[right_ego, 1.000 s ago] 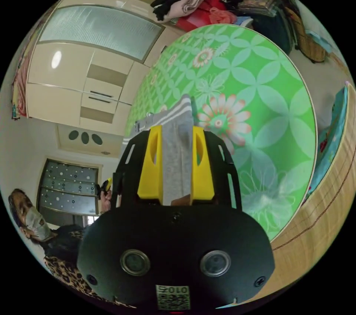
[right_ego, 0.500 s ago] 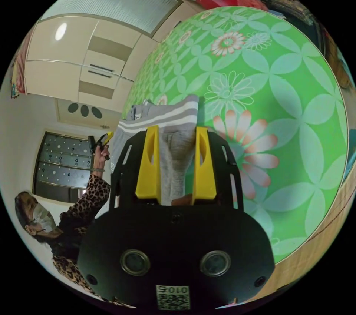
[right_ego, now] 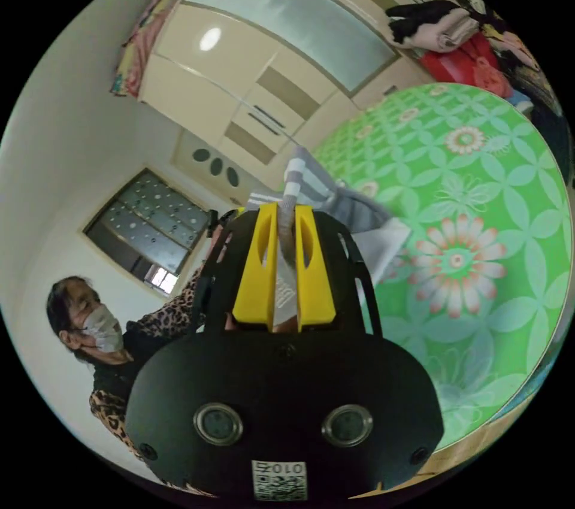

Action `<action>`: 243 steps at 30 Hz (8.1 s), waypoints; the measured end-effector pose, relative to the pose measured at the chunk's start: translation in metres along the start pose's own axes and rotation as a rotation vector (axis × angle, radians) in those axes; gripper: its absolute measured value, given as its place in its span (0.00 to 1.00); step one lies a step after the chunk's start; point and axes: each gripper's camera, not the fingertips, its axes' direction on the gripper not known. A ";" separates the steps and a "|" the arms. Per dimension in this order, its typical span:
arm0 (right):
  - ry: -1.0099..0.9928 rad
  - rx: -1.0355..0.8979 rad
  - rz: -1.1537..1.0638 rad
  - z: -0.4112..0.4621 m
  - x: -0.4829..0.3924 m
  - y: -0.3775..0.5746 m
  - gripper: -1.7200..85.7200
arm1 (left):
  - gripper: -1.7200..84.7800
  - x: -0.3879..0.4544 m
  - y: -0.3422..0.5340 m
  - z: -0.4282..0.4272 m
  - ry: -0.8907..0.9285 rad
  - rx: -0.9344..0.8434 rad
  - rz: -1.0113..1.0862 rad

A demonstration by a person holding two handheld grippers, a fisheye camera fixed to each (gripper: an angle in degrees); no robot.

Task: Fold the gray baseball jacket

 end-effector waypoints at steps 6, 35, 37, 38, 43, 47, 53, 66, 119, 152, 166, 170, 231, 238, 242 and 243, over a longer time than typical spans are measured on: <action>-0.130 0.016 -0.369 -0.051 -0.106 0.070 0.09 | 0.02 0.090 0.118 -0.141 0.168 0.144 0.333; -0.054 -0.172 -0.115 -0.062 -0.017 0.196 0.16 | 0.02 0.011 0.407 -0.232 0.175 0.170 0.135; -0.192 -0.213 -0.174 -0.038 -0.027 0.193 0.16 | 0.02 0.021 0.391 -0.198 0.265 0.089 0.160; -0.222 -0.267 -0.227 -0.019 -0.038 0.194 0.16 | 0.02 0.025 0.390 -0.192 0.284 0.082 0.178; -0.183 -0.418 -0.327 0.033 -0.061 0.215 0.16 | 0.03 0.064 0.409 -0.172 0.316 0.036 0.287; -0.178 -0.482 -0.319 0.043 -0.046 0.229 0.17 | 0.04 0.054 0.453 -0.177 0.371 0.051 0.234; -0.208 -0.425 -0.291 0.020 -0.015 0.228 0.17 | 0.07 0.058 0.500 -0.185 0.201 0.093 0.278; -0.310 -0.480 0.189 0.000 0.110 0.257 0.21 | 0.12 -0.081 0.541 -0.169 0.486 0.366 -0.408; -0.428 -0.572 0.371 -0.005 0.211 0.248 0.10 | 0.06 -0.133 0.635 -0.111 0.623 0.004 -0.301; -0.173 -0.707 -0.051 0.223 0.028 0.060 0.07 | 0.02 -0.053 0.369 -0.088 -0.045 -0.013 -0.162; -0.526 -0.676 -0.190 0.264 -0.008 0.032 0.06 | 0.02 -0.041 0.402 -0.078 0.066 0.112 -0.213; -0.184 -0.710 -0.333 0.279 -0.081 0.042 0.12 | 0.02 -0.054 0.414 -0.086 0.189 0.217 -0.236; 0.631 0.452 0.653 -0.353 0.093 0.198 0.09 | 0.02 0.047 0.420 0.020 -0.027 0.201 -0.270; 0.186 0.226 0.142 -0.251 0.005 0.124 0.08 | 0.08 0.275 0.327 0.177 -0.254 -0.101 0.515; 0.114 -0.035 0.138 -0.145 -0.002 0.067 0.13 | 0.13 0.324 0.306 0.296 -0.379 -0.261 0.673; 0.099 -0.103 0.163 -0.122 0.002 0.054 0.15 | 0.14 0.334 0.303 0.317 -0.420 -0.248 0.698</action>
